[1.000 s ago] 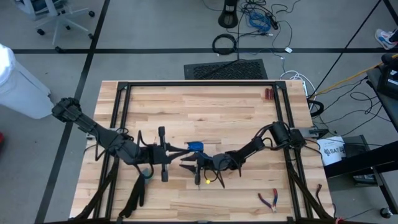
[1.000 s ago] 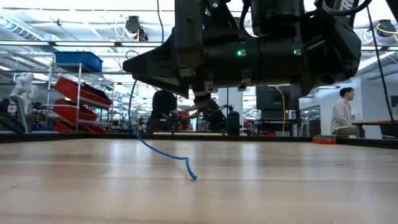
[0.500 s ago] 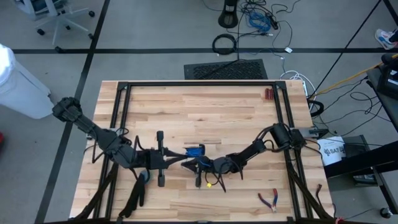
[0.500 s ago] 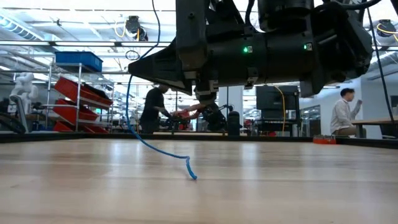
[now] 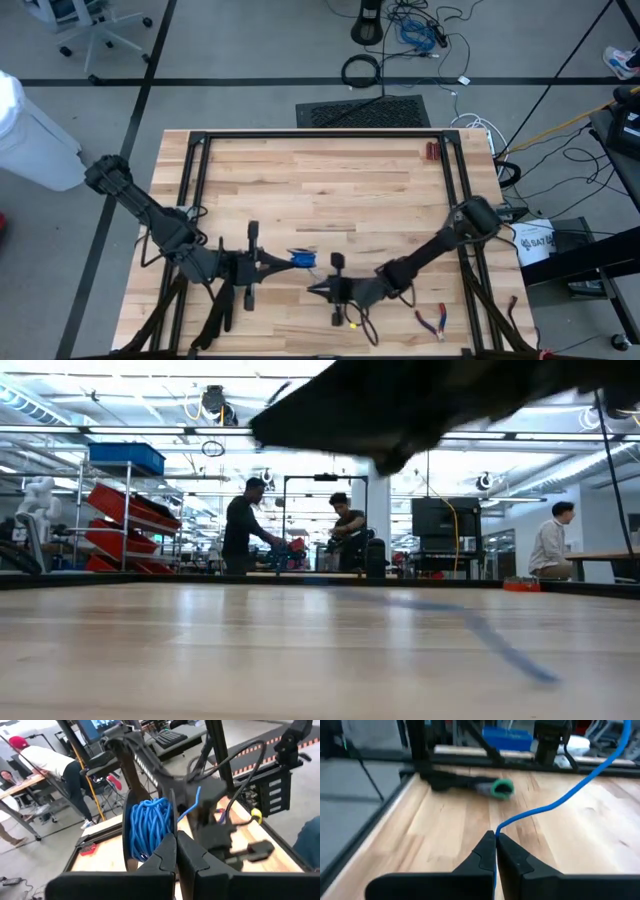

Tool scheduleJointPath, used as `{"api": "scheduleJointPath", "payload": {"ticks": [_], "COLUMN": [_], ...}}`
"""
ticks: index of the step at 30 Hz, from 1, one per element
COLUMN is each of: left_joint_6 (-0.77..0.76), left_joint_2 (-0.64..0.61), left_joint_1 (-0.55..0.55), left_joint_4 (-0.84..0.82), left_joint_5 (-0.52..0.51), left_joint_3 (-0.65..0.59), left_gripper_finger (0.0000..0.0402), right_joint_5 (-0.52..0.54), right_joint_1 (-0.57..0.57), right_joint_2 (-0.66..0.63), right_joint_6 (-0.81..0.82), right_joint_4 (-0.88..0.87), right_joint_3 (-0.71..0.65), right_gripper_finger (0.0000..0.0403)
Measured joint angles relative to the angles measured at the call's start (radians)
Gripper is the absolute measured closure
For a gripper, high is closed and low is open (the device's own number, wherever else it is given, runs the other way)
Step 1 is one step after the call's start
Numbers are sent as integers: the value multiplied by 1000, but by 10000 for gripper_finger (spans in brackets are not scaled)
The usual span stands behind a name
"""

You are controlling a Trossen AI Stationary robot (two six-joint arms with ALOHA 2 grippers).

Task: Coil cords
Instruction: Coil the blue wire onto the black spool

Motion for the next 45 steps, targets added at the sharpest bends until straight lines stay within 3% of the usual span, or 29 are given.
{"api": "scheduleJointPath", "payload": {"ticks": [9,18,25,34,45], "left_joint_6": [-23,-132,-175,-227,-278], "left_joint_2": [-8,-7,-7,-5,17], "left_joint_1": [-26,-30,-28,-28,6], "left_joint_4": [-5,-92,-120,-127,-124], "left_joint_5": [56,61,61,77,157], "left_joint_3": [0,0,0,0,0], "left_gripper_finger": [402,402,402,402,402], "right_joint_5": [138,283,278,258,14], "right_joint_1": [117,208,225,224,147], "right_joint_2": [-244,-391,-427,-422,-422], "right_joint_6": [58,-29,-166,-359,-454], "right_joint_4": [-402,-451,-380,-526,-601], "right_joint_3": [0,0,11,221,328], "right_gripper_finger": [403,403,403,403,403]}}
